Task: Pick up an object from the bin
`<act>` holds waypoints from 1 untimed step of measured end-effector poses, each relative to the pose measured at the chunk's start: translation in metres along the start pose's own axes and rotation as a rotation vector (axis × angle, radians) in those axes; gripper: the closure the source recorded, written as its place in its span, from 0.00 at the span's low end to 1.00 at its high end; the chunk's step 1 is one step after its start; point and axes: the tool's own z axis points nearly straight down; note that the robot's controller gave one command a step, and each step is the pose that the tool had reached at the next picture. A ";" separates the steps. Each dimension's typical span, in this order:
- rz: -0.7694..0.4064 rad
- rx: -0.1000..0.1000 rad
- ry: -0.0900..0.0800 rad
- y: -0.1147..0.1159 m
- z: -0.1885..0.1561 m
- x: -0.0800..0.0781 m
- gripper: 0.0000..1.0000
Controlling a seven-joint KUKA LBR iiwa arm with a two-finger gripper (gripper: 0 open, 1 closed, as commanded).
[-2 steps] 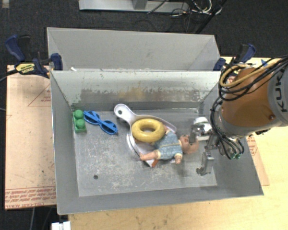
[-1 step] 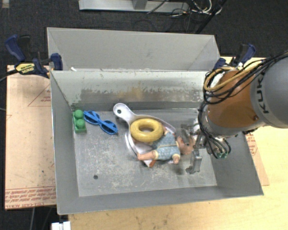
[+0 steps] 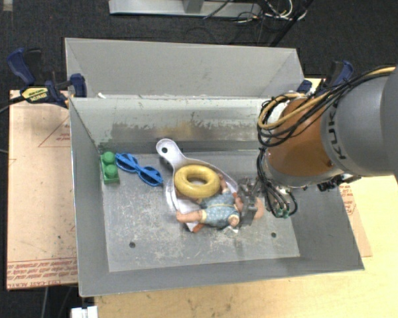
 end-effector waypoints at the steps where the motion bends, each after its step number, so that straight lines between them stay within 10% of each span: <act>1: 0.000 0.000 0.000 0.000 0.000 0.000 1.00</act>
Offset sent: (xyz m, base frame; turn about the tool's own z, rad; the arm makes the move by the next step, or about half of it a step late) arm -0.0007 -0.0088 0.1123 -0.0323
